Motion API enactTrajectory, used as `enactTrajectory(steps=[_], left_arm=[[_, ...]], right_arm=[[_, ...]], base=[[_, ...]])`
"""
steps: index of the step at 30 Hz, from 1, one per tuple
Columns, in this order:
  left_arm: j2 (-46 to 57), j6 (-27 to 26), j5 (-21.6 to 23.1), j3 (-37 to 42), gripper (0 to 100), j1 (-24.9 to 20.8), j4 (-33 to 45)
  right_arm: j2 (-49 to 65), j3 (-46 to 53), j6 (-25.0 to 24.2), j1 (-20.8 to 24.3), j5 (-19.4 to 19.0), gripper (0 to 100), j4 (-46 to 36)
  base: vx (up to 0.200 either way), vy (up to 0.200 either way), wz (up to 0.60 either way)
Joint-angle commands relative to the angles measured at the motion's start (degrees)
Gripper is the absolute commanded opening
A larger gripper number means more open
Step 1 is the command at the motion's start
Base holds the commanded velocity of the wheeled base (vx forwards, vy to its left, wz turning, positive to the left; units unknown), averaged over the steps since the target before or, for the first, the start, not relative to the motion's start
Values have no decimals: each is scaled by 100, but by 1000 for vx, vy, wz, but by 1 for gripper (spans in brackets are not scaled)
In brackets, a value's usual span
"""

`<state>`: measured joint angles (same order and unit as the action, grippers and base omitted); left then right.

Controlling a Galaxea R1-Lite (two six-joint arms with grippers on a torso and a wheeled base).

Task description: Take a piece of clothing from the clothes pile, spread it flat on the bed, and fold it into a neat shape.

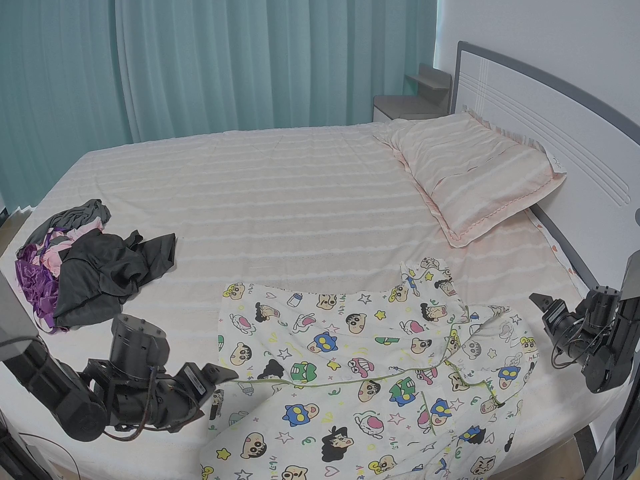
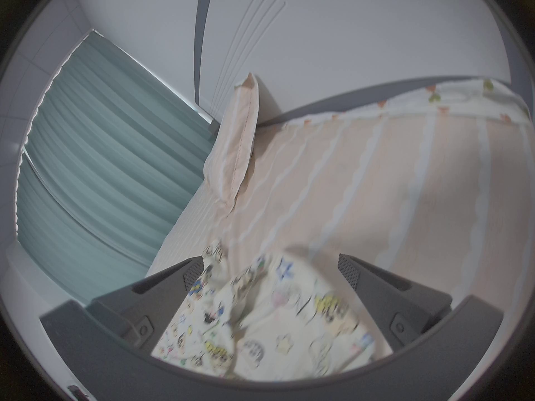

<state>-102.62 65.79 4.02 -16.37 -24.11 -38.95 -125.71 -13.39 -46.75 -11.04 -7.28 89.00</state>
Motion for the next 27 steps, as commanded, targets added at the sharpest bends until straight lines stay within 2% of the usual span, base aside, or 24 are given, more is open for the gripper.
enactTrajectory(steps=[1, 6, 8, 13, 17, 21, 24, 27], left_arm=[[-531, -5, -121, 55, 100, -480, -7], [-777, -128, -314, 11, 100, -603, -7], [-795, -383, -411, 55, 100, -612, -7], [-812, -1156, -306, 152, 100, -612, -148], [-988, -2000, 37, 442, 100, -621, -728], [-1199, -2703, 107, 767, 100, -621, -1291], [-1577, -3450, 151, 1013, 100, -612, -1897], [-1920, -3784, 160, 1259, 100, -612, -2495]], right_arm=[[266, 433, -317, 480, -125, 100, 82], [266, 653, -335, 577, -494, 100, 82], [275, 662, -326, 577, -503, 100, 91], [284, 679, -317, 560, -503, 100, 91], [433, 697, -317, 560, -529, 100, 91], [521, 750, -317, 568, -538, 100, 91], [565, 802, -308, 586, -599, 100, 91], [635, 829, -308, 577, -678, 100, 91]], base=[[0, 0, 0], [0, 0, 0], [0, 0, 0], [0, 0, 0], [0, 0, 0], [0, 0, 0], [0, 0, 0], [0, 0, 0]])
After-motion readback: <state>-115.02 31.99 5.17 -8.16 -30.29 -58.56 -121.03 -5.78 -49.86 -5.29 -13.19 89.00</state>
